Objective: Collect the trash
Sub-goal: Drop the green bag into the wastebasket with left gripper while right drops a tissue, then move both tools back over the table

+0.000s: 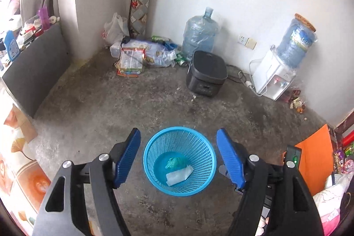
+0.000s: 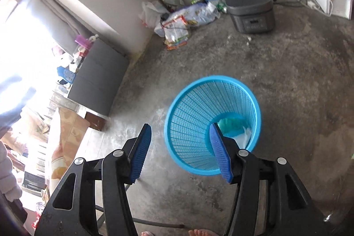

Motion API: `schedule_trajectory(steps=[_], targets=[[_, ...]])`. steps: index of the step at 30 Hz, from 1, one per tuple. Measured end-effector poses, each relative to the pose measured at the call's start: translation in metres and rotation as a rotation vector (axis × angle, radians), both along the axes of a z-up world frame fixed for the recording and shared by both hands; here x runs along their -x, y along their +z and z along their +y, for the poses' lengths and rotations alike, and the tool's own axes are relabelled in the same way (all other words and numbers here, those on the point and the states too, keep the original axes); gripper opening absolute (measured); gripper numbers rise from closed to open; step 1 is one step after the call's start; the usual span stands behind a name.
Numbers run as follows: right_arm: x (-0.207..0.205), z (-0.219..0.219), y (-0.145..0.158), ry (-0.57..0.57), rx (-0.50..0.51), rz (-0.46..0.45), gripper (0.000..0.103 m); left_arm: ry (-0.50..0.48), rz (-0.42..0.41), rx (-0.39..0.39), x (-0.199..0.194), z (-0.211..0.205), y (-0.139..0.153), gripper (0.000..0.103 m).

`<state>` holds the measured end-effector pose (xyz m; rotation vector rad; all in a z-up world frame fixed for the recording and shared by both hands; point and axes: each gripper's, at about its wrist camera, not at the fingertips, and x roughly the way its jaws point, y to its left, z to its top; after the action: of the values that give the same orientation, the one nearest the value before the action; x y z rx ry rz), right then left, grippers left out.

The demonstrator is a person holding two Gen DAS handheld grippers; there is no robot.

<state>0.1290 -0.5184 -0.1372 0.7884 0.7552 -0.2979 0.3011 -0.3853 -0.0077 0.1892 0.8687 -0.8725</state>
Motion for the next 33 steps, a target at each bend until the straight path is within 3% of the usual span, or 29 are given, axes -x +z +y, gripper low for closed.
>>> schedule_trajectory(steps=[2, 9, 12, 18, 25, 33], targets=[[0.01, 0.018, 0.036, 0.013, 0.08, -0.063, 0.058, -0.025, -0.056, 0.057, 0.014, 0.024, 0.031, 0.078], [0.05, 0.096, 0.139, 0.051, 0.391, -0.271, 0.095, -0.023, -0.221, 0.152, 0.074, 0.13, 0.118, 0.091], [0.061, 0.124, 0.163, 0.067, 0.498, -0.33, 0.095, 0.045, -0.231, 0.186, 0.096, 0.183, 0.138, 0.094], [0.081, 0.168, 0.186, 0.105, 0.612, -0.472, 0.095, 0.207, -0.281, 0.251, 0.144, 0.286, 0.156, 0.094], [0.084, 0.202, 0.2, 0.228, 0.601, -0.535, 0.095, 0.389, -0.277, 0.278, 0.195, 0.387, 0.147, 0.095], [0.065, 0.231, 0.186, 0.472, 0.363, -0.446, 0.095, 0.492, -0.204, 0.271, 0.251, 0.459, 0.105, 0.095]])
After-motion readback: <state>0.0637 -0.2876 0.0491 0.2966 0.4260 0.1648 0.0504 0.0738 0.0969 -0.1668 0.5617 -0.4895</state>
